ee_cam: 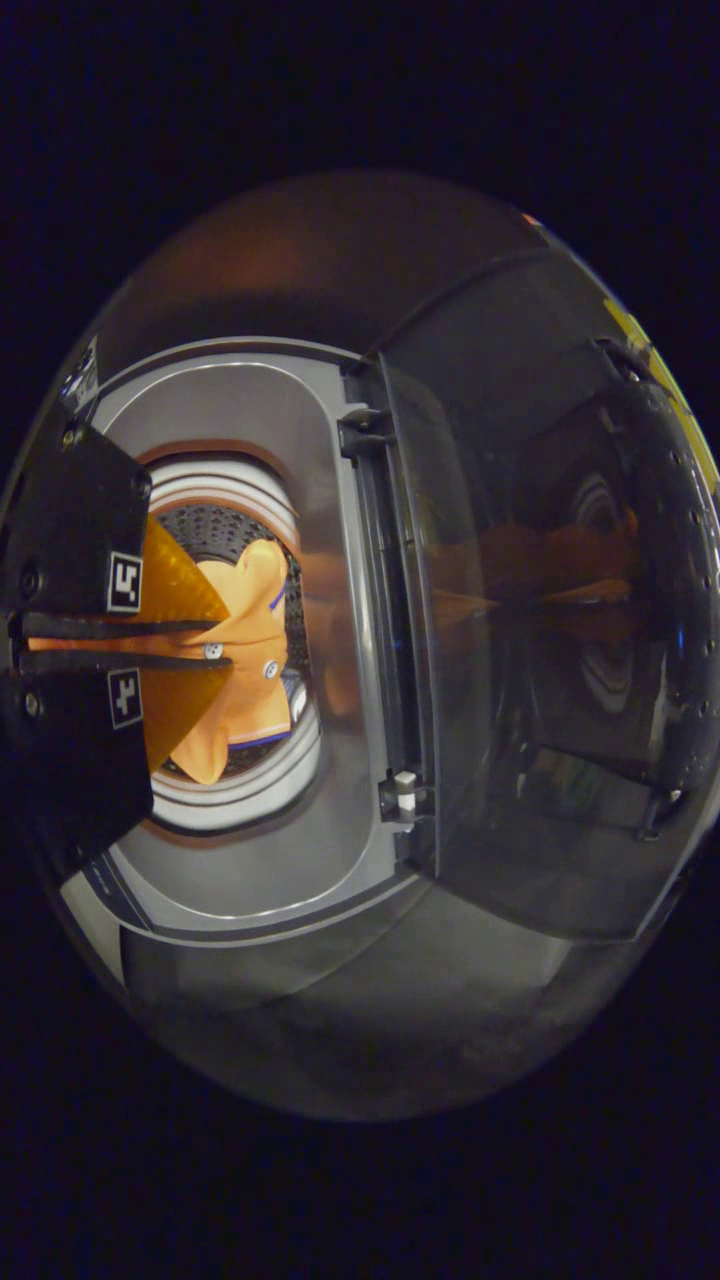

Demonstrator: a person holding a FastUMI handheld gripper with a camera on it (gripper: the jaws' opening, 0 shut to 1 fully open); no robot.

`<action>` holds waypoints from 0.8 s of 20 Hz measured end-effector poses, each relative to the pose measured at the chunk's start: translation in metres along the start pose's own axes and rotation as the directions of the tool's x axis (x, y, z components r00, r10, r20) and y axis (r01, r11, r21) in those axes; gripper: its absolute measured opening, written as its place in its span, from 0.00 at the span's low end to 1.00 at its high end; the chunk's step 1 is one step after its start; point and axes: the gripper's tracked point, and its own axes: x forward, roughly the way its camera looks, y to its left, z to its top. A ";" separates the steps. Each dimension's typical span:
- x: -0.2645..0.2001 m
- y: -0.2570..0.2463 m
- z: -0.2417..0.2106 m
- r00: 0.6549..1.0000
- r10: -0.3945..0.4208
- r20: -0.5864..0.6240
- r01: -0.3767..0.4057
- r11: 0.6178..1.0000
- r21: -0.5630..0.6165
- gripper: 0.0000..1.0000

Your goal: Put the clothes into the washing machine and then close the washing machine lid.

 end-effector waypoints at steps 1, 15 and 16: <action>-0.005 0.001 -0.010 0.999 -0.001 -0.044 0.000 1.000 -0.005 0.35; -0.036 -0.002 0.038 0.977 0.061 0.202 -0.031 0.988 -0.153 0.90; -0.043 -0.002 0.048 0.968 0.074 0.241 -0.032 0.984 -0.175 0.90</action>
